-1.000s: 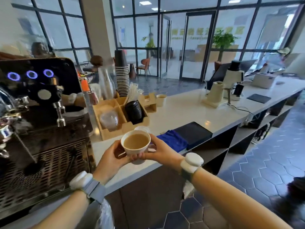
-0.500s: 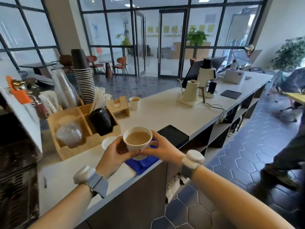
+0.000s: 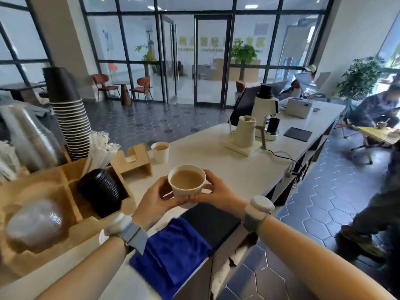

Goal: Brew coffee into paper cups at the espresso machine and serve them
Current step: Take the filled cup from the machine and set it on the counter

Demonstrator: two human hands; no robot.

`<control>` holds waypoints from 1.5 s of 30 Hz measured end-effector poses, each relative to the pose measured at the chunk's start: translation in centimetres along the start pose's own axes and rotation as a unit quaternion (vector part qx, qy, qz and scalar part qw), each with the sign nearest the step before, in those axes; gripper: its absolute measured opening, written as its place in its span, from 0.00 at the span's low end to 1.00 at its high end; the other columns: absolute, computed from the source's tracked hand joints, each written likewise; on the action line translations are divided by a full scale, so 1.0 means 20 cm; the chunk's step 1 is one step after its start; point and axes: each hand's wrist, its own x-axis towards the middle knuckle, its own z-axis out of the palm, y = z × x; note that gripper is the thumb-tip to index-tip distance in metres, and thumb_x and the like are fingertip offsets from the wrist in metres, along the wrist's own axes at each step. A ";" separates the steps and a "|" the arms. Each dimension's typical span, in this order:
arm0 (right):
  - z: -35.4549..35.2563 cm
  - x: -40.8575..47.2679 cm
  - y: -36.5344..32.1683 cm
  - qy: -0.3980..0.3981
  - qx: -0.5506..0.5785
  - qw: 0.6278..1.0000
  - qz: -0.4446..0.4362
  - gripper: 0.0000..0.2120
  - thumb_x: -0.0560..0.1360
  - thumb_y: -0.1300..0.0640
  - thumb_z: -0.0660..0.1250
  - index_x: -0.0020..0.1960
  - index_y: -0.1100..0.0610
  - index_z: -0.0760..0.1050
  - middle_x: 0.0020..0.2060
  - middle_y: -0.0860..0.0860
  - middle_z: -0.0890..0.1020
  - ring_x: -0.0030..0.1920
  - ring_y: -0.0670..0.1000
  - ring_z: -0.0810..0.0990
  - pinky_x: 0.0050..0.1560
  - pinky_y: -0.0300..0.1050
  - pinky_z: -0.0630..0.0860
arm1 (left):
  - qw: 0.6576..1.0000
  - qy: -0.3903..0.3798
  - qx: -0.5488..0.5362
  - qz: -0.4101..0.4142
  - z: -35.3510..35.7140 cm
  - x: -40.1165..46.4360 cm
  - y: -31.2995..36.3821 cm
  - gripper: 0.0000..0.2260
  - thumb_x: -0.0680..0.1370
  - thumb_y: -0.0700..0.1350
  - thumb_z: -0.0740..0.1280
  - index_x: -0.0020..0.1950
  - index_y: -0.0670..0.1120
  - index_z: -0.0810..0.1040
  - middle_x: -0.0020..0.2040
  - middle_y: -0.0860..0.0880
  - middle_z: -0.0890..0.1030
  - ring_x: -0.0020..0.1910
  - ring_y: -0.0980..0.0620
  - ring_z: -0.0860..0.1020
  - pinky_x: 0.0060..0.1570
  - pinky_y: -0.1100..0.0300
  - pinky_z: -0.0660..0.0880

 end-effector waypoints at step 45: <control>-0.68 1.87 0.85 -0.296 0.037 0.954 0.028 0.34 0.69 0.64 0.74 0.69 0.50 0.62 0.62 0.46 0.72 0.62 0.46 0.73 0.58 0.38 0.75 | 0.958 0.261 0.030 -0.112 0.29 1.62 -0.71 0.32 0.65 0.44 0.78 0.66 0.49 0.70 0.61 0.55 0.77 0.61 0.58 0.75 0.51 0.75 0.72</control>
